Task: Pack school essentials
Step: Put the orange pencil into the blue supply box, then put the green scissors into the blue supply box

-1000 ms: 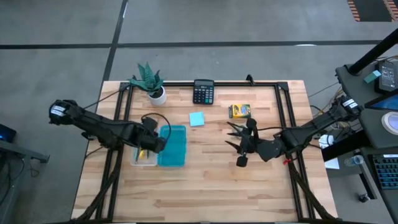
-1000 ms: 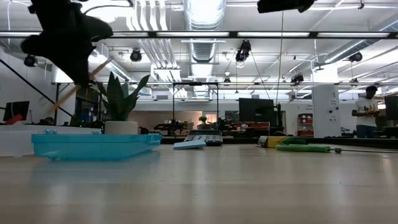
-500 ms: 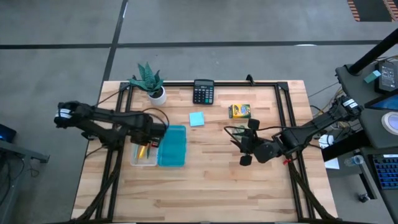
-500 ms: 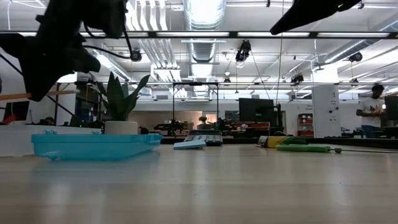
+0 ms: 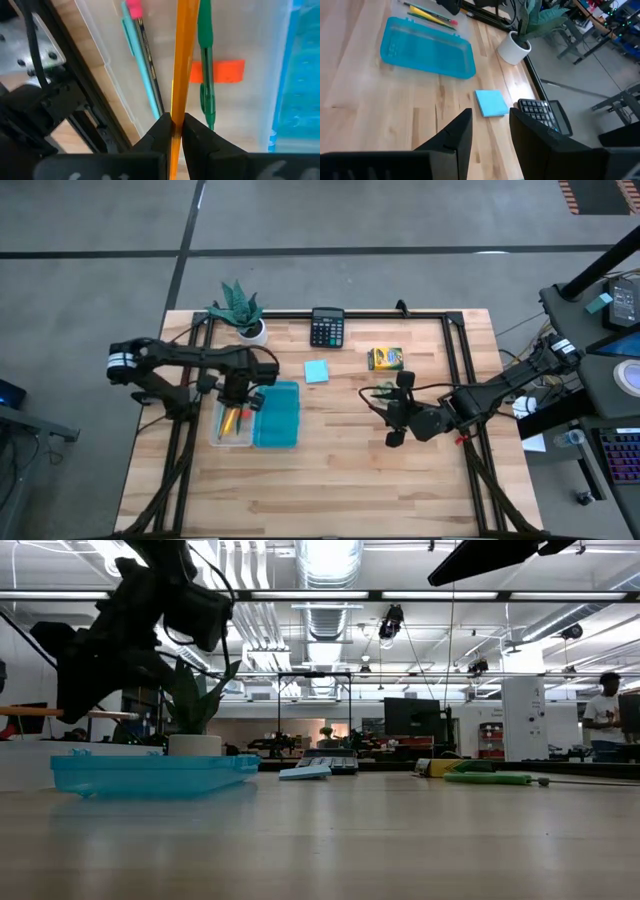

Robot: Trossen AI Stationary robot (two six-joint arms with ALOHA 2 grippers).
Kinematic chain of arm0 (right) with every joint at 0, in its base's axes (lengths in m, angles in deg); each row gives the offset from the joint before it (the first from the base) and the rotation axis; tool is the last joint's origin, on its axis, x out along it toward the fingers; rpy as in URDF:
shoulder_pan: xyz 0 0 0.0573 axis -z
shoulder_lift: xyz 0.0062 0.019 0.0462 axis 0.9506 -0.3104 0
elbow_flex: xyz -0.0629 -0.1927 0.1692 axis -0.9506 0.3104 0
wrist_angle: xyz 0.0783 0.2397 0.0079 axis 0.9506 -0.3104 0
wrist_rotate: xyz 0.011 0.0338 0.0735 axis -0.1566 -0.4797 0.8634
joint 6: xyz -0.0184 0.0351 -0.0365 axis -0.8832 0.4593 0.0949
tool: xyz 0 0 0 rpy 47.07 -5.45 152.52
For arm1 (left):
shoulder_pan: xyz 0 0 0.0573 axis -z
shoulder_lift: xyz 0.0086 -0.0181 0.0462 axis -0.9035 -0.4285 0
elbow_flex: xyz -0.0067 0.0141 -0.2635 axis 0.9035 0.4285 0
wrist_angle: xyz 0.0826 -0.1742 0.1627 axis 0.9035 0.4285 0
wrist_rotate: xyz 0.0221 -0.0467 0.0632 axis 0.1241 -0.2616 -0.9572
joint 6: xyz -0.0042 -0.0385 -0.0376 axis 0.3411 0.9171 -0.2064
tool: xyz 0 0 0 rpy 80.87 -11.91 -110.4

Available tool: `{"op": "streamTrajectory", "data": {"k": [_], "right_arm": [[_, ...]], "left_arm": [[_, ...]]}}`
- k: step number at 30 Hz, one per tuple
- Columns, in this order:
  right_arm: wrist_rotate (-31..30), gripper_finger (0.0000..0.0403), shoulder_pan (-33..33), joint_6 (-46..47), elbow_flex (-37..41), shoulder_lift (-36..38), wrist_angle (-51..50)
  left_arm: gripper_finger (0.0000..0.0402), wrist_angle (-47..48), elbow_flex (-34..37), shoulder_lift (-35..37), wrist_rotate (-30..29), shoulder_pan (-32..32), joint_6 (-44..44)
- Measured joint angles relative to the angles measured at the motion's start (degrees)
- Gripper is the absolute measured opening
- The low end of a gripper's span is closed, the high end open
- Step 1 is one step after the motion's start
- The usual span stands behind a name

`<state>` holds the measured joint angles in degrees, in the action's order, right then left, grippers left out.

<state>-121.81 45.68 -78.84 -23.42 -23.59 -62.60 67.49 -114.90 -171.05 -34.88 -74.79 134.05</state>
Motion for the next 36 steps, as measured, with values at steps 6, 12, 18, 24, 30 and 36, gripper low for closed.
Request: {"op": "streamTrajectory", "data": {"k": [6,12,18,24,30,36], "right_arm": [[0.0,0.0119,0.0,-0.2,0.0,0.0,-0.1],[0.0,0.0119,0.0,0.0,0.0,0.0,-0.1],[0.0,0.0118,0.0,0.4,0.0,0.0,-0.1],[0.0,0.0118,0.0,0.9,0.0,0.0,-0.2],[0.1,0.0118,0.0,1.4,0.0,0.0,-0.2],[0.6,0.0118,0.0,1.5,0.0,0.0,-0.3]], "left_arm": [[0.0013,-0.1,0.1,-3.8,-0.2,0.0,-1.4],[0.0013,-0.2,0.1,-6.6,-1.2,0.0,-2.6],[0.0013,-3.7,0.4,-6.8,-2.7,0.0,-3.2],[0.0013,-4.8,0.6,-6.2,-2.9,0.0,-4.0],[0.0022,-4.9,0.7,-6.2,-2.9,0.0,-4.0],[0.0075,-4.6,0.7,-6.2,-3.2,0.0,-4.0]]}}
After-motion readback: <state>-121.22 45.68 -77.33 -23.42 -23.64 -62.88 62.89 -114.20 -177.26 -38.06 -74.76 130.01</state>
